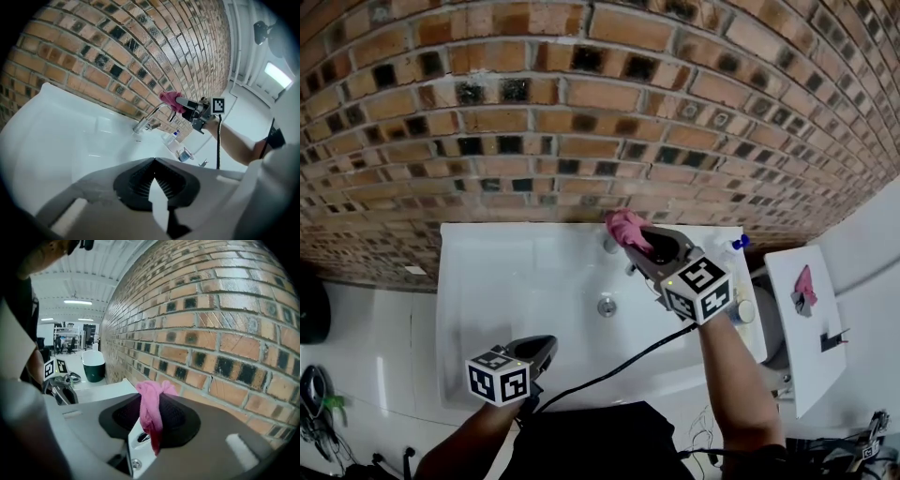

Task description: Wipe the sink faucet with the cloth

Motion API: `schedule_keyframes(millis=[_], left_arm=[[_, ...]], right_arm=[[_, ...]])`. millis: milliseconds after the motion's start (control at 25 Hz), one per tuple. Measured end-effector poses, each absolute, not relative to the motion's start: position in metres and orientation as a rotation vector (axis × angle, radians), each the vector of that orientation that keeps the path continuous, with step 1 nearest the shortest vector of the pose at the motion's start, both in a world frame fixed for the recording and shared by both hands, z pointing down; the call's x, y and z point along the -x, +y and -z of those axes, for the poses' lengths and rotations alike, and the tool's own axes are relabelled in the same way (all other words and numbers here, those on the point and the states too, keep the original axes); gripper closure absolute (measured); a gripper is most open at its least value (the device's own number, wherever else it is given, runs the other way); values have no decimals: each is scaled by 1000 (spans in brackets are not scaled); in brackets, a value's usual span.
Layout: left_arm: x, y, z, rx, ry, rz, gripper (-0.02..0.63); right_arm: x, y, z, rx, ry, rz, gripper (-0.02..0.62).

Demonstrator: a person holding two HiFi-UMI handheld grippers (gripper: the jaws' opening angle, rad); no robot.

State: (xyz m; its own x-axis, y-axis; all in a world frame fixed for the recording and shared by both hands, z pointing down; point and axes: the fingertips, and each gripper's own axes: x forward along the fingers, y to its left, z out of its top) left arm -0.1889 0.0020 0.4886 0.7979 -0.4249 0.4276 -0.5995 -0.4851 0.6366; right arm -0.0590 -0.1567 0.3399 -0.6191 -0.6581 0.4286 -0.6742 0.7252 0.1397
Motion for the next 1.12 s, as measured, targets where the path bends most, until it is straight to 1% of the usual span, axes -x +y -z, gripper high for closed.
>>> schedule_keyframes(millis=[240,400,840,1120], left_arm=[[195,7,-494,-2147,-745,-280,600],[192,3,-497,-2144,-737,-279,600],[156,1,-494,-2185,-639,-288,600],[159,5,-497,-2181,-646,-293,600]], right_arm=[[62,-136,-349,-1171,-2333,174,474],[63,-126,-355,-1228,-2285,237,474],[59,-95,-390,-1288,-2265,104,474],[57,-88,-406,-1296,-2271,10,474]])
